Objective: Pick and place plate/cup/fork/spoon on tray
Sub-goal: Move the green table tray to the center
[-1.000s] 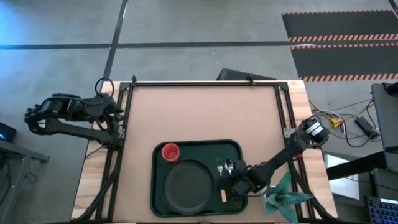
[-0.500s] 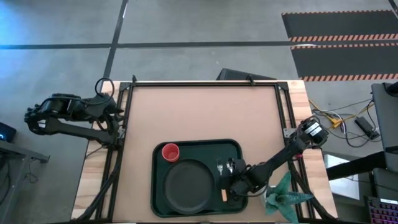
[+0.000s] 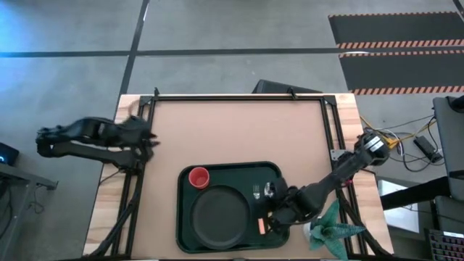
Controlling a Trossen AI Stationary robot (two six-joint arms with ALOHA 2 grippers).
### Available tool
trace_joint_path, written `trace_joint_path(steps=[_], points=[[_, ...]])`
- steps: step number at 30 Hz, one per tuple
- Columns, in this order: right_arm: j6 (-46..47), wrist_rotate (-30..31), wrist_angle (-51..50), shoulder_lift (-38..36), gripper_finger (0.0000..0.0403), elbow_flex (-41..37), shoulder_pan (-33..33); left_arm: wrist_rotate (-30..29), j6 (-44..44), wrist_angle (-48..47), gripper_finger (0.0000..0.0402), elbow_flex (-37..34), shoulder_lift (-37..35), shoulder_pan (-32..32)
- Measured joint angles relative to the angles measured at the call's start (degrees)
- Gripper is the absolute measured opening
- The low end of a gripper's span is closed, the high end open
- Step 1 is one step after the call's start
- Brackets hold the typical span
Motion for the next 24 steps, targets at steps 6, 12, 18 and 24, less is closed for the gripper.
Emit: trace_joint_path(steps=[6, 12, 18, 24], points=[[-10.6, 12.1, -4.4, -2.5, 0.0108, 8.3, 0.0, 13.8, -2.7, 18.0, 0.0092, -17.8, 2.2, 0.0], [-18.7, 17.3, -4.5, -4.1, 0.0103, 12.3, 0.0, 22.4, -10.9, 30.7, 0.0016, -31.9, 5.9, -0.1], [-18.6, 18.2, -7.2, -4.1, 0.01, 12.6, 0.0, 26.8, -16.5, 40.8, 0.0007, -38.0, 7.6, -0.1], [-14.7, 18.1, -11.2, -4.1, 0.01, 11.6, 0.0, 27.1, -16.6, 44.1, 0.0008, -36.8, 7.0, -0.1]])
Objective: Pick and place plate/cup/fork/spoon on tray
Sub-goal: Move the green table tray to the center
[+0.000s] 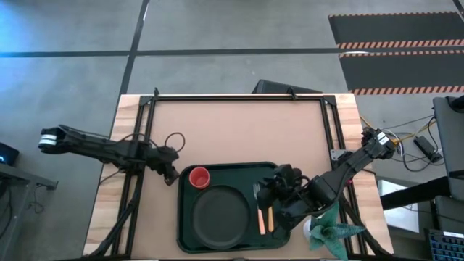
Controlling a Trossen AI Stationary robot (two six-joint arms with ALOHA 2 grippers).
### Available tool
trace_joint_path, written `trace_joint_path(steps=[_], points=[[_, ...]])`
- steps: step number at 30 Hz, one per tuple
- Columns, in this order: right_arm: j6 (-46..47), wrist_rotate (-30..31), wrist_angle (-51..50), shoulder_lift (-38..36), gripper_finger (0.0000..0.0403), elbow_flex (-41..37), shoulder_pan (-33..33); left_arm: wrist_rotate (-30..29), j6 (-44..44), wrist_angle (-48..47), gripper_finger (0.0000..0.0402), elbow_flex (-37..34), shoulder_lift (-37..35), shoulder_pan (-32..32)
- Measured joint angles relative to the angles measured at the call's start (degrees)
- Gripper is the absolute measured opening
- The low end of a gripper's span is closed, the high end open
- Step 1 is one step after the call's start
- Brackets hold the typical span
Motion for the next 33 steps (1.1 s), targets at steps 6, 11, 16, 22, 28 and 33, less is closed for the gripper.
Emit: trace_joint_path(steps=[6, 11, 16, 22, 28, 33], points=[[2.0, -0.4, -2.1, 0.0, 0.01, -0.2, 0.0, 0.1, 0.0, 1.7, 0.0001, 1.9, -1.8, 0.0], [1.9, -0.4, -2.1, 0.0, 0.01, -0.3, 0.0, -1.9, 0.0, 0.2, 0.0001, 1.8, -1.7, 0.0], [1.8, -0.4, -2.1, 0.0, 0.0099, -0.3, 0.0, -1.3, -0.6, 2.0, 0.0, 1.8, -0.7, 0.0], [1.2, -0.4, -2.1, 0.0, 0.0098, -0.3, 0.0, -0.8, -1.5, 7.3, 0.0, 1.8, 1.3, 0.0], [0.9, -0.4, -2.1, 0.0, 0.0098, -0.3, 0.0, -0.8, -1.5, 12.7, 0.0, 1.4, 6.8, 0.0], [0.6, -0.4, -2.1, 0.0, 0.0098, -0.3, 0.0, 0.4, -1.5, 20.1, 0.0, 1.0, 12.3, -0.1]])
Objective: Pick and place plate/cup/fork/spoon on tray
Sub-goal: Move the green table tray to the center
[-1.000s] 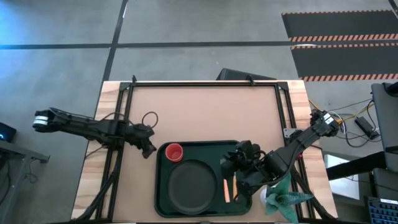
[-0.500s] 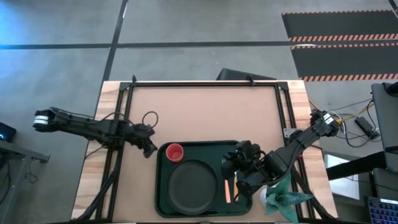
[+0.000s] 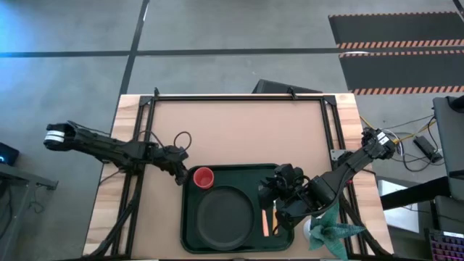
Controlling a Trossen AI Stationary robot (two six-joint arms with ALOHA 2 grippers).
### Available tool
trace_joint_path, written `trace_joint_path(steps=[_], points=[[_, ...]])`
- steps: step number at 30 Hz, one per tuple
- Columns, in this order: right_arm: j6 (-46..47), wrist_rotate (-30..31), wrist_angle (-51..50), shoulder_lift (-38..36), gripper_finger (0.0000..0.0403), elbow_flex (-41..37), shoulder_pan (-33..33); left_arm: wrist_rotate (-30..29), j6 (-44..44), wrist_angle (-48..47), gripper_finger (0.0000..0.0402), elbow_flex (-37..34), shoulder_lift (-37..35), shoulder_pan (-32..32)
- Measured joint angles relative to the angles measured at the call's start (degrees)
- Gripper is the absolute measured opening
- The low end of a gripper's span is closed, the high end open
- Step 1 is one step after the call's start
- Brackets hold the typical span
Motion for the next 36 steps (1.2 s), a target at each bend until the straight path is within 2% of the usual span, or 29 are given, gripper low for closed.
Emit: trace_joint_path(steps=[8, 14, 30, 36], points=[[-0.1, 0.0, 0.0, 0.0, 0.0098, 0.0, 0.0, 0.2, 0.2, 1.1, 0.0, 0.1, 8.0, 0.0], [-0.1, 0.4, -0.8, 0.0, 0.0098, 0.0, 0.0, -3.1, 0.6, 3.5, 0.0, 0.5, 11.4, 0.2], [-0.3, -0.2, -1.0, 0.0, 0.0098, 0.0, 0.0, -13.1, 2.5, 3.7, 0.0, 0.2, 12.4, 5.5], [-0.2, -5.8, -1.0, 0.0, 0.0098, -0.1, 0.0, -13.3, 4.7, 3.6, 0.0, 0.2, 12.3, 9.0]])
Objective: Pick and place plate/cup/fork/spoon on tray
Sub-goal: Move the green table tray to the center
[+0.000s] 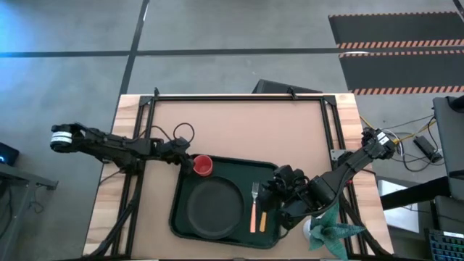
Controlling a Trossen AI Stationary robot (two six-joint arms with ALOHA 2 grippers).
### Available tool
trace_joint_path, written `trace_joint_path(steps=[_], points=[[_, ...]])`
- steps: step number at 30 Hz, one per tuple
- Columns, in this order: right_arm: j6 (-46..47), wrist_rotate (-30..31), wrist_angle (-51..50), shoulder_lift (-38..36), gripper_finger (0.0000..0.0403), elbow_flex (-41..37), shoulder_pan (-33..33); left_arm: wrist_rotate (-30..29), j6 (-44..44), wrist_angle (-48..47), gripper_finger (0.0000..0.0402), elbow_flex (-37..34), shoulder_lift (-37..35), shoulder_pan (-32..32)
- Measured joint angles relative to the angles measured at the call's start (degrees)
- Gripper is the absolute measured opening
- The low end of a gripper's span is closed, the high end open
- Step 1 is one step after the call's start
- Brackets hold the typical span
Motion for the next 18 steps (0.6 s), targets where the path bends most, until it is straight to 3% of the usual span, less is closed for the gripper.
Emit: trace_joint_path(steps=[6, 11, 18], points=[[0.1, -1.8, 0.0, 0.0, 0.0098, -1.2, 0.0, 2.5, 0.5, -2.3, 0.0, 0.2, -2.3, 0.2], [2.2, -1.9, 0.0, 0.0, 0.0098, -4.0, -0.1, 3.0, 0.5, -15.7, 0.0, 0.2, -8.7, 0.2], [7.6, -13.2, 4.0, -0.1, 0.0098, -15.1, -2.4, 1.6, 0.4, -35.2, 0.0, 2.9, -22.8, 0.2]])
